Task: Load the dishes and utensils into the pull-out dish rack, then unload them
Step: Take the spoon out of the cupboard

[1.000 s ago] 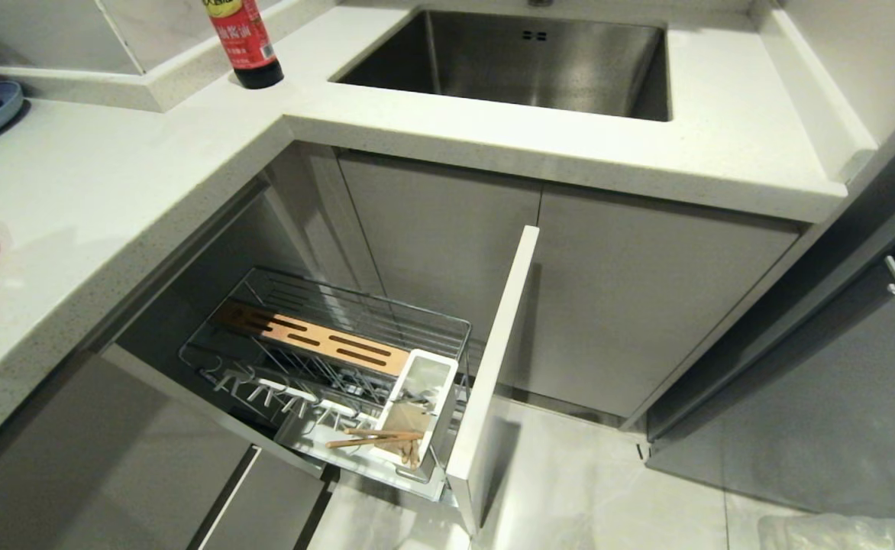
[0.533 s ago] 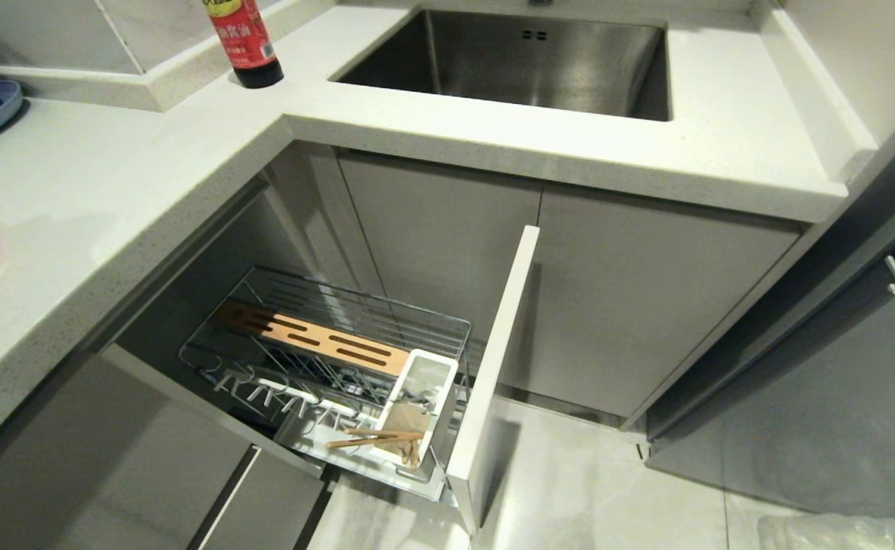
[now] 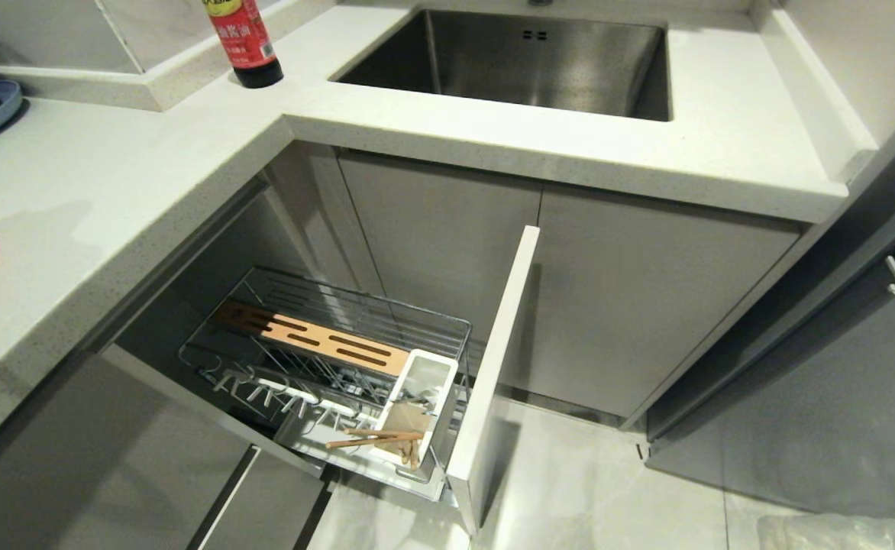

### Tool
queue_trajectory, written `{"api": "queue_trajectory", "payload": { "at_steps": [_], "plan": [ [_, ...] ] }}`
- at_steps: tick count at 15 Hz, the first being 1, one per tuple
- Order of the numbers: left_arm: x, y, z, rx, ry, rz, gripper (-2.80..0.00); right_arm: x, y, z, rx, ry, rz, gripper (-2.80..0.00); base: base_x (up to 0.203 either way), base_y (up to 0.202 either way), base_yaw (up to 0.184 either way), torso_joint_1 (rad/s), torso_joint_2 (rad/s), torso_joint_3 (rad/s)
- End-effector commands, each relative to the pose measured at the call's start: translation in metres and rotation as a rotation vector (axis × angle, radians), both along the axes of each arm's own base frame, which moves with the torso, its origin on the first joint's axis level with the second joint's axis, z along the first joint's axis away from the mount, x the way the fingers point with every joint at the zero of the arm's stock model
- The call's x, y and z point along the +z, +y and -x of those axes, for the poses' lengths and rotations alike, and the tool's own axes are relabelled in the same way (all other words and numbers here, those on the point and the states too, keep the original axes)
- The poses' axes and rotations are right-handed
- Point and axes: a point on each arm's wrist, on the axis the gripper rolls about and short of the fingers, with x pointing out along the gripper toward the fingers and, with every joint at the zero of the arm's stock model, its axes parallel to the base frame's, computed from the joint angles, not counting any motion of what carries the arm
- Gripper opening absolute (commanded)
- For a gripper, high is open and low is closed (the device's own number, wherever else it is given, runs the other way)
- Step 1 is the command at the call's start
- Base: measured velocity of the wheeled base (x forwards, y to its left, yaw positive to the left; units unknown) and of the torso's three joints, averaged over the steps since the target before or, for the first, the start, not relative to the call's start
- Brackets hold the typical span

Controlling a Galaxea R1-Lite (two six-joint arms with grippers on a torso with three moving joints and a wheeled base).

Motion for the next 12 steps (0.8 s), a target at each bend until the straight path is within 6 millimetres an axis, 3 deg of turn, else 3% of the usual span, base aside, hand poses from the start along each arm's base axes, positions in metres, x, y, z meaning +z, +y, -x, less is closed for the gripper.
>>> {"api": "queue_trajectory", "payload": {
  "at_steps": [1, 12],
  "plan": [
    [-0.0027, 0.0009, -0.0014, 0.002, 0.019, 0.012, -2.8, 0.0, 0.0, 0.0, 0.0, 0.0, 0.0, -2.8, 0.0, 0.0, 0.0, 0.0, 0.0, 0.0],
    [-0.0011, -0.001, 0.0025, 0.012, 0.009, 0.016, -2.8, 0.0002, 0.0, 0.0, 0.001, 0.0, 0.0, -2.8, 0.0, 0.0, 0.0, 0.0, 0.0, 0.0]
  ]
}}
